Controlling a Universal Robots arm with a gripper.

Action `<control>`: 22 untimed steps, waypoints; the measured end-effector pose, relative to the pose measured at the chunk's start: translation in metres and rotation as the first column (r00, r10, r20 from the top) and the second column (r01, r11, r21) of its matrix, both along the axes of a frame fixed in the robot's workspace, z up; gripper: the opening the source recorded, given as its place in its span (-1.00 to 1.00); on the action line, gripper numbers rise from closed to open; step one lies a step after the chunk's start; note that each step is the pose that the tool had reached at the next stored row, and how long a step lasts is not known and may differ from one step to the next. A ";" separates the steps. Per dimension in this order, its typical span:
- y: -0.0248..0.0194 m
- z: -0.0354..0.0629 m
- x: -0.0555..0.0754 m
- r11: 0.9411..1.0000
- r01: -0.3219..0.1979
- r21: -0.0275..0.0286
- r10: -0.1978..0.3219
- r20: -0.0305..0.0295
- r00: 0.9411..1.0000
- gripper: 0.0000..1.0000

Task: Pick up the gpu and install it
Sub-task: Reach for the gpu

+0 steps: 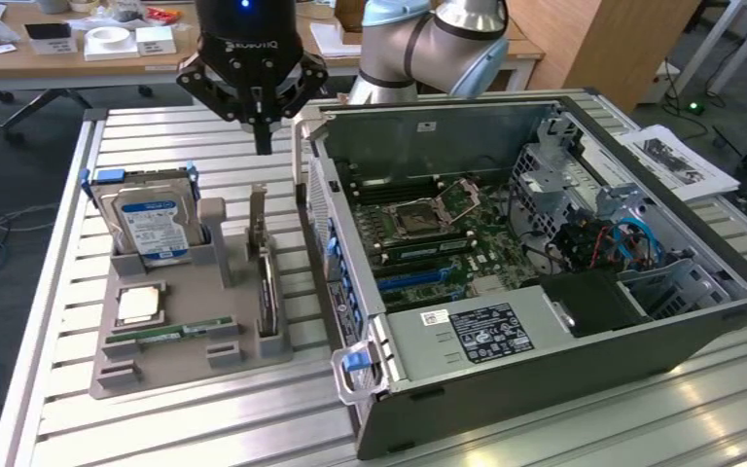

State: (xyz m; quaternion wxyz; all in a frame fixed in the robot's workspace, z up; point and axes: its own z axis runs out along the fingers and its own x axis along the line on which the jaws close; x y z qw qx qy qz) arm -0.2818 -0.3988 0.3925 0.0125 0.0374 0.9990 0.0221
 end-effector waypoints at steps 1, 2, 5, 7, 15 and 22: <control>0.0000 0.0000 0.000 1.000 0.000 0.000 0.000 0.000 1.000 -0.79; 0.0000 0.0000 0.000 1.000 0.000 0.000 0.000 0.000 1.000 -0.79; 0.0000 0.0000 0.000 1.000 0.000 0.000 0.000 0.000 1.000 -0.79; 0.0000 0.0000 -0.001 1.000 0.000 0.000 0.000 0.000 1.000 -0.79; 0.0000 -0.0001 -0.006 1.000 0.000 0.000 0.000 0.000 1.000 -0.79; -0.0023 0.0000 -0.006 1.000 0.000 0.000 0.000 0.000 1.000 -0.79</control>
